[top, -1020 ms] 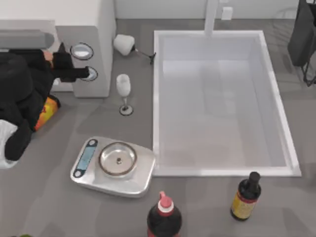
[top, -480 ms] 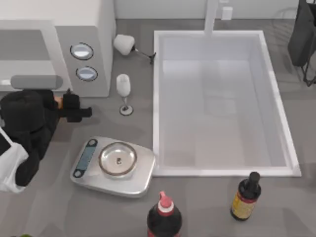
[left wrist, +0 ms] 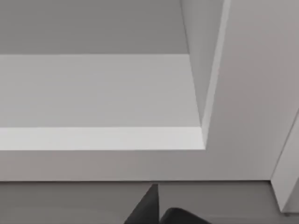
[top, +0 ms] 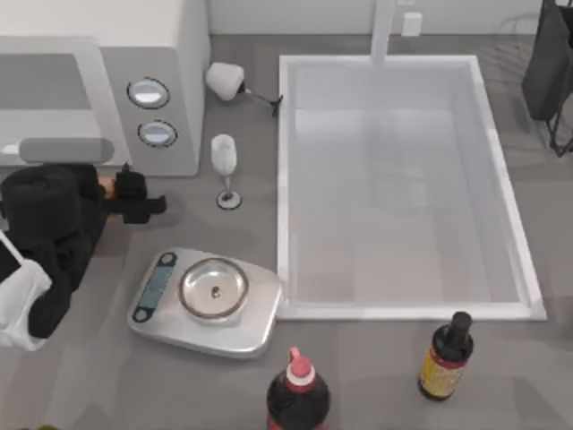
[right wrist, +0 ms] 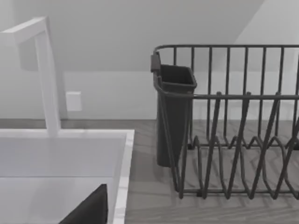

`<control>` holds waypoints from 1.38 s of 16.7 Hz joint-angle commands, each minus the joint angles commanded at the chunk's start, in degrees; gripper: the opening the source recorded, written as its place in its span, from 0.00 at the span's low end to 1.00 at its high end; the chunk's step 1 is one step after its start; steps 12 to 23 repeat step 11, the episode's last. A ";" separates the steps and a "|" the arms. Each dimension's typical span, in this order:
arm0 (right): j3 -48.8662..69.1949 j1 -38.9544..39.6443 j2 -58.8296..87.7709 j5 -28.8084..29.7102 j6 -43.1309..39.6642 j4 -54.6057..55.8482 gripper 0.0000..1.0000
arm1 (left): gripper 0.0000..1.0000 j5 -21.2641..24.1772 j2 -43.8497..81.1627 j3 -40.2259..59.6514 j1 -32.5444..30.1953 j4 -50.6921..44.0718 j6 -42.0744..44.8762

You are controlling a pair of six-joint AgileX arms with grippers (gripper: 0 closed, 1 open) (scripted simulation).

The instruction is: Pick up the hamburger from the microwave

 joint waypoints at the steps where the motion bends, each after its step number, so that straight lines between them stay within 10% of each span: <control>1: 0.00 0.00 0.00 0.00 0.00 0.00 1.00 | 0.68 0.00 0.00 0.00 0.00 0.00 0.00; 6: 0.00 0.00 0.00 0.00 0.00 0.00 1.00 | 1.00 0.00 0.00 0.00 0.00 0.00 0.00; 23: 0.00 0.00 0.00 0.00 0.00 0.00 1.00 | 1.00 0.00 0.00 0.00 0.00 0.00 0.00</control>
